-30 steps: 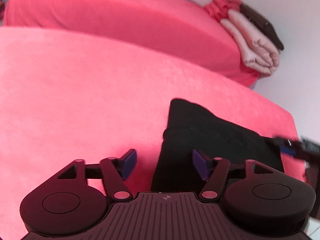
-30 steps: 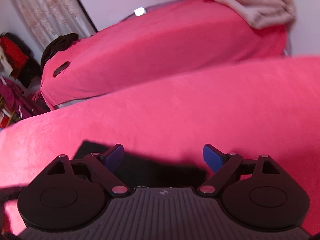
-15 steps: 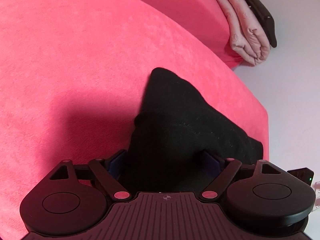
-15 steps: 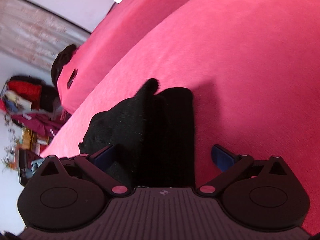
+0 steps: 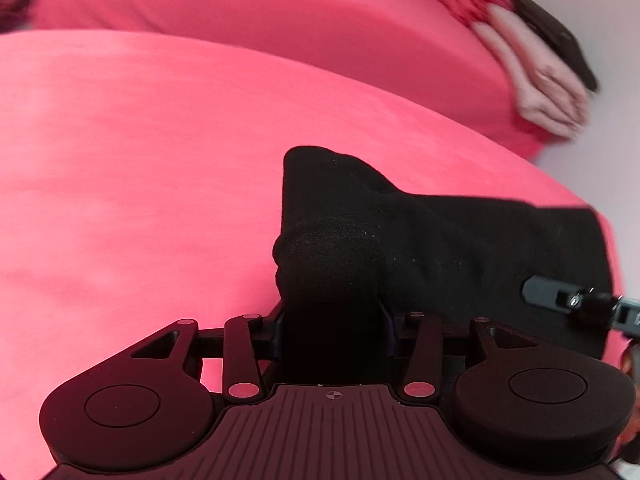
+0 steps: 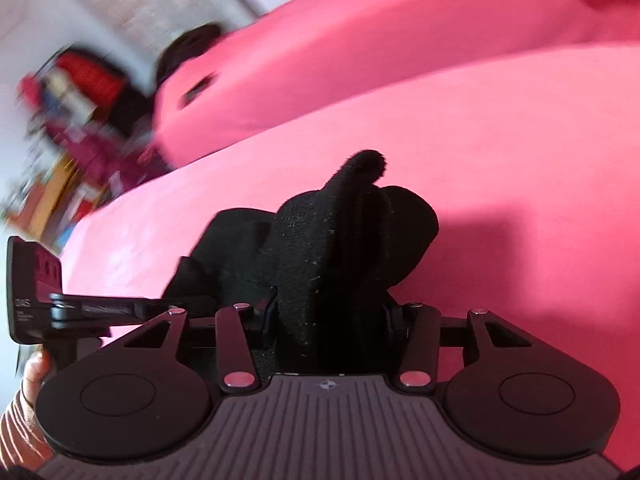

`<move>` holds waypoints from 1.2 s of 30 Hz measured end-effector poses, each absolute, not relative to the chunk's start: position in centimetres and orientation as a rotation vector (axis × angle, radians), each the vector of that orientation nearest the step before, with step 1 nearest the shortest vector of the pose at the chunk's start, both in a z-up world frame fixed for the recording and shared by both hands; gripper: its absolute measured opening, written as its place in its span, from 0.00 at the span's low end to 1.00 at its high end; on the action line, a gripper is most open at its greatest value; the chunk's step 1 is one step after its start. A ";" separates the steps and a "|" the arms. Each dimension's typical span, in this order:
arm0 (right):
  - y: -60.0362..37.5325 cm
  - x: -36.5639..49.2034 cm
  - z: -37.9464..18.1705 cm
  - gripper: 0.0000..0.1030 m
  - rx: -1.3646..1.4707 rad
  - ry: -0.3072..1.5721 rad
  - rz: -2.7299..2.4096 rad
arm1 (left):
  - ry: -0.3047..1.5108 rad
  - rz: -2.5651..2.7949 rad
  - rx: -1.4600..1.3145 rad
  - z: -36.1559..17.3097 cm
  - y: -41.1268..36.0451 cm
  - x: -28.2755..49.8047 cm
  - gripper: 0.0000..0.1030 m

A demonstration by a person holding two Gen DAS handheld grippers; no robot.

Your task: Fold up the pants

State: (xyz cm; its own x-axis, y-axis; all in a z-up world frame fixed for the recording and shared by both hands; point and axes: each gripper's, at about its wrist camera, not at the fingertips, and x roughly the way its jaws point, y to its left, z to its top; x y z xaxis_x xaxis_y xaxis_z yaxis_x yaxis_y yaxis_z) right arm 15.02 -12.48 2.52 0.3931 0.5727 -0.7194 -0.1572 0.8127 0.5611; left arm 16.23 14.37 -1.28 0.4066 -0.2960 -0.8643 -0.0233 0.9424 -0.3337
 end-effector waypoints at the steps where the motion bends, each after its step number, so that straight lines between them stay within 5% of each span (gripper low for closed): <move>1: -11.0 15.3 2.9 0.51 0.420 1.072 0.530 | 1.130 -0.126 -0.317 -0.6 15.7 15.2 1.00; 11: 8.0 17.4 5.6 0.51 0.273 1.088 1.013 | 1.001 0.326 -0.446 3.3 31.1 3.5 1.00; 18: 17.6 16.6 0.6 0.63 0.150 1.263 1.011 | 1.068 0.507 -0.591 -3.9 37.4 0.2 1.00; 20: 17.5 17.2 -1.7 0.69 0.159 1.324 0.906 | 1.011 0.465 -0.672 -4.8 38.6 -1.0 1.00; 21: 16.6 17.7 -2.4 0.82 0.237 1.351 0.880 | 0.999 0.438 -0.703 -4.9 39.2 -1.4 1.00; 25: 12.8 19.1 -3.4 0.79 0.438 1.410 0.826 | 1.005 0.366 -0.740 -4.5 40.6 -1.8 1.00; 36: 12.7 17.3 -0.6 0.82 0.260 1.301 0.626 | 1.067 0.598 -0.577 0.0 38.8 -4.9 1.00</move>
State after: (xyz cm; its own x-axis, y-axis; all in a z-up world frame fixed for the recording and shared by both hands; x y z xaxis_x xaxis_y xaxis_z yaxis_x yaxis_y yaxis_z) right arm 17.28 12.71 -0.61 0.1319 0.5653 -0.8143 -0.2832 0.8087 0.5155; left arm -4.88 38.85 0.01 0.3591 0.1678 -0.9181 -0.6954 0.7042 -0.1433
